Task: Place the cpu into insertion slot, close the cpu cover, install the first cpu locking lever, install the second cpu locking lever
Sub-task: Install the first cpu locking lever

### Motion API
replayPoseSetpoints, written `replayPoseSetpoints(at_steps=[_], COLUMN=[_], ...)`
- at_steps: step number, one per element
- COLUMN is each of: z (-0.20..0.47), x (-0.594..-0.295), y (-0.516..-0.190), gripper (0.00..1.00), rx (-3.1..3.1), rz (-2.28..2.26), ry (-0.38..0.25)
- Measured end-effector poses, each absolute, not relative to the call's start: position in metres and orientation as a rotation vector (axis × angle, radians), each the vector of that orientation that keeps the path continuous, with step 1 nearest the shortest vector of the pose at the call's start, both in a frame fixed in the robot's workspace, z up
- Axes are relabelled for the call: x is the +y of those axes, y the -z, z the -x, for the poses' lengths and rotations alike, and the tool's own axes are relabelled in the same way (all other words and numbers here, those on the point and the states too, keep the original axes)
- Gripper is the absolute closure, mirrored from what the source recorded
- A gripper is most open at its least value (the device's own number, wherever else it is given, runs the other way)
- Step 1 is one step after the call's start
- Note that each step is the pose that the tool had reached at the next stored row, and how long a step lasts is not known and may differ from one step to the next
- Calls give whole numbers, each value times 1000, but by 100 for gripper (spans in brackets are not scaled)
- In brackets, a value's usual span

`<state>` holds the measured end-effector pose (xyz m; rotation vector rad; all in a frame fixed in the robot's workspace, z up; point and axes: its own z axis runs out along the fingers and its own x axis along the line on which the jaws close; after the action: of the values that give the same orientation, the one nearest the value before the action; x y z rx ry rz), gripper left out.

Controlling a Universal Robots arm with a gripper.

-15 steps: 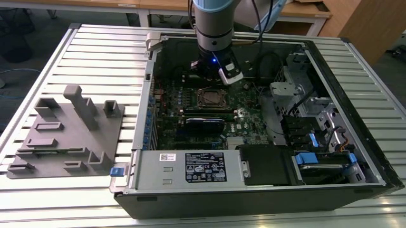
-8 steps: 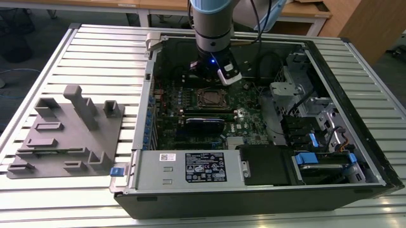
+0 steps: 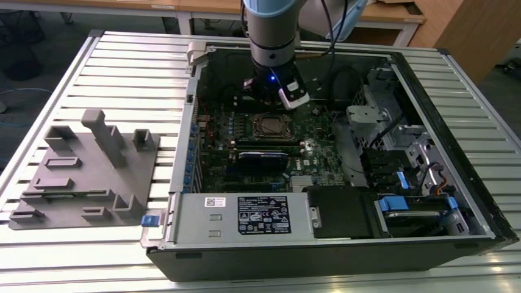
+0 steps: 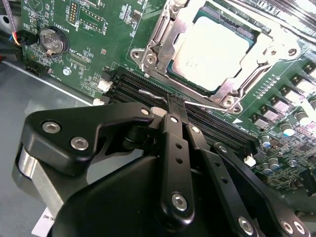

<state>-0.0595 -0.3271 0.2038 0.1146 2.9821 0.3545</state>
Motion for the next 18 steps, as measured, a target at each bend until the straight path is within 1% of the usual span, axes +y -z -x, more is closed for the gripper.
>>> replayPoseSetpoints(at_steps=[18], z=[59], x=[-327], y=[-198], gripper=[90], rx=[2982], rz=[-115], ry=[-355])
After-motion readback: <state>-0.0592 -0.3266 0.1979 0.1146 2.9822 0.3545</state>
